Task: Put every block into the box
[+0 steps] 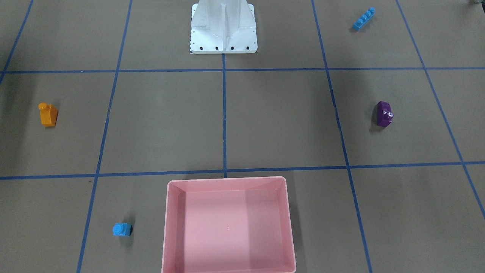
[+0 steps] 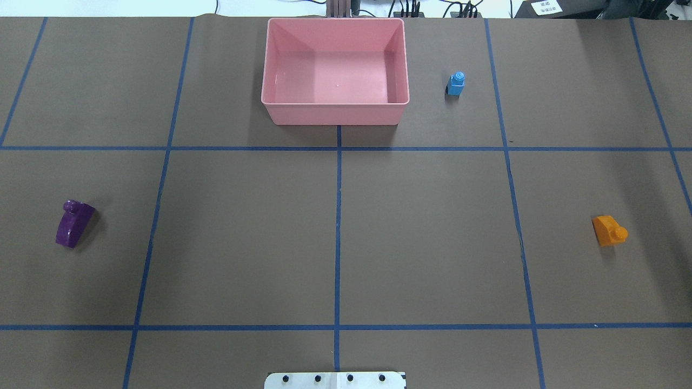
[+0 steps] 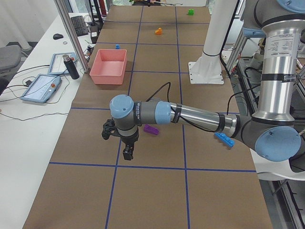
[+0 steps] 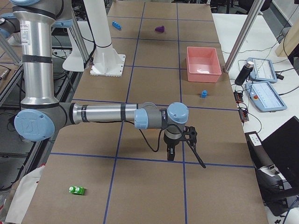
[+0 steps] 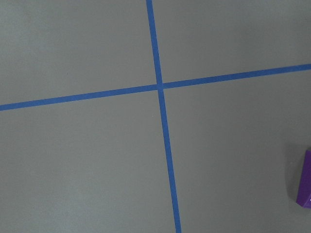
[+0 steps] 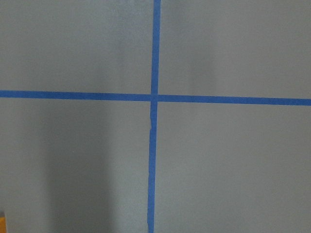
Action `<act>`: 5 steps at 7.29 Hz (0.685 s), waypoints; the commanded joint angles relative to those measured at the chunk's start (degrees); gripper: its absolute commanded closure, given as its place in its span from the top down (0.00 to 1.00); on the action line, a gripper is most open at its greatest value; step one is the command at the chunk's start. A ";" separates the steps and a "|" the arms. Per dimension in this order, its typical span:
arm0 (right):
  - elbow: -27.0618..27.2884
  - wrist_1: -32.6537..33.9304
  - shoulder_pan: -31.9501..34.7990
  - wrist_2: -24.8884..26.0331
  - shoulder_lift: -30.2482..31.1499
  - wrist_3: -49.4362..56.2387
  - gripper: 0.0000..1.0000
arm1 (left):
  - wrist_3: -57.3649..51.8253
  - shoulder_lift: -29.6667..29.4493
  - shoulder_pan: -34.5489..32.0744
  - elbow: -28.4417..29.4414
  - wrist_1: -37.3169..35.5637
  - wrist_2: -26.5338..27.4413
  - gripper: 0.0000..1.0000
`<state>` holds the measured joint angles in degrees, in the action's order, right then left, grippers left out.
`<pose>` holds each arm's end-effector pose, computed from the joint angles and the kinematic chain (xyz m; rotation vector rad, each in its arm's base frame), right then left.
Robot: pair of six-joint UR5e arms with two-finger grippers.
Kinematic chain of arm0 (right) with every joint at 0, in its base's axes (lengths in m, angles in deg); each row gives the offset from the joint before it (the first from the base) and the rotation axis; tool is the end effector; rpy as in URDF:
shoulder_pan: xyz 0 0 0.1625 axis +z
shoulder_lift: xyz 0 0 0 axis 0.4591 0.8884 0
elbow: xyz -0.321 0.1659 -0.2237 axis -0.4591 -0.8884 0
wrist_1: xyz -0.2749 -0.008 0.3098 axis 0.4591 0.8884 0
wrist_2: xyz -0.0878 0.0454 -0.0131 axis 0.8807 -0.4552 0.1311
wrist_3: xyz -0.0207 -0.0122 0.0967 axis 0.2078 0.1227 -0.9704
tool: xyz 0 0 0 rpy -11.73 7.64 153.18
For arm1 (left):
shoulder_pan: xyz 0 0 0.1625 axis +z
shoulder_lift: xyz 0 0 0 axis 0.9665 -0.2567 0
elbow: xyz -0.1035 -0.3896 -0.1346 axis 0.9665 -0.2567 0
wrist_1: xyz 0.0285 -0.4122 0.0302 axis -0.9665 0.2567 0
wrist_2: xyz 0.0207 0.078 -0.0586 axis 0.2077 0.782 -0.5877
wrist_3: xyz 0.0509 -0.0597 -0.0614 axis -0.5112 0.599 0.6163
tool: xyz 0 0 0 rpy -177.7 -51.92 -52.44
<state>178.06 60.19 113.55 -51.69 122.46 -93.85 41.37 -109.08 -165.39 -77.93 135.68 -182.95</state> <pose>0.0369 -0.4933 0.6352 -0.0004 -0.6978 -0.0081 -0.0672 -0.4867 0.5845 0.0373 0.7563 0.1314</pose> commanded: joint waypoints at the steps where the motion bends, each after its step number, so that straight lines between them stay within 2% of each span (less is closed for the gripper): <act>1: 0.01 -0.04 0.00 -0.01 -0.08 0.06 1.00 | 0.00 0.00 0.01 -0.18 0.00 0.00 1.00; 3: 0.27 -0.22 -0.26 -0.27 -0.34 -0.03 1.00 | 0.35 -0.52 0.18 -1.06 0.35 0.00 1.00; 5: 1.59 -1.27 -0.70 -0.54 -0.52 -0.46 1.00 | 0.70 -0.79 0.27 -0.01 9.17 0.17 1.00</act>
<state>179.01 59.69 113.09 -52.18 122.10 -93.96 41.84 -109.60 -165.18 -78.66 139.42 -182.91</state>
